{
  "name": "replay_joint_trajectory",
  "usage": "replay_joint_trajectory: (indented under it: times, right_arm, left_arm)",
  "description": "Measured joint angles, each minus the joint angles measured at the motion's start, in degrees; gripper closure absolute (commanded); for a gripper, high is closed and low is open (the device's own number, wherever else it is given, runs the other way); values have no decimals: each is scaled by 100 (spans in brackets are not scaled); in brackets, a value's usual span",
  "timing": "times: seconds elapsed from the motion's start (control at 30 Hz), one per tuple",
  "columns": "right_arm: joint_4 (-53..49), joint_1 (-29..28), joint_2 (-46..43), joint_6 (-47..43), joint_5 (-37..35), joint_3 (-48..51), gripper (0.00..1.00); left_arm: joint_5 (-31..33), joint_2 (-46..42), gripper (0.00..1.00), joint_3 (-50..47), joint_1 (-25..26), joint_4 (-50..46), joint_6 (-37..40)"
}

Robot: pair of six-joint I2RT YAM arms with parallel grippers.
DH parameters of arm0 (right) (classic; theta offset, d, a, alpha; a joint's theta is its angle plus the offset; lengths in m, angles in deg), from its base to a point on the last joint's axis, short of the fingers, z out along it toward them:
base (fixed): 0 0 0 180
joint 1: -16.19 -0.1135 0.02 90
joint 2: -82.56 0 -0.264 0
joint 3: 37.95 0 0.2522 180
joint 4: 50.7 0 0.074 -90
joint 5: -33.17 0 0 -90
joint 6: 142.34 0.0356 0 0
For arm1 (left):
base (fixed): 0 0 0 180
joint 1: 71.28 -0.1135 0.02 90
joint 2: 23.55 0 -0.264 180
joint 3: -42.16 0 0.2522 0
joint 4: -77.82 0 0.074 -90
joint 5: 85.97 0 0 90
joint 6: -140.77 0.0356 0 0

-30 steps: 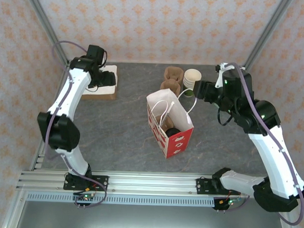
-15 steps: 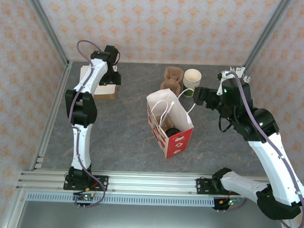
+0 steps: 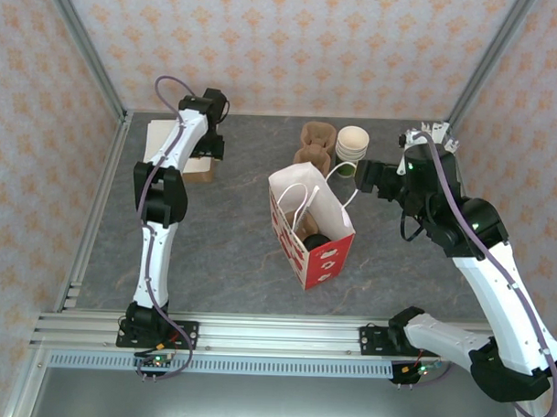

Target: Pack the takeout coffee

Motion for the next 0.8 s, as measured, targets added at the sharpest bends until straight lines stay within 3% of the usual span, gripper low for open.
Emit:
replay_joint_trajectory:
  times: [0.4, 0.8]
  right_arm:
    - [22, 15, 11, -20, 0, 39, 5]
    - [24, 31, 11, -20, 0, 39, 5]
  left_arm:
    - [85, 173, 55, 258, 0, -17, 0]
    - [107, 334, 67, 269, 0, -15, 0]
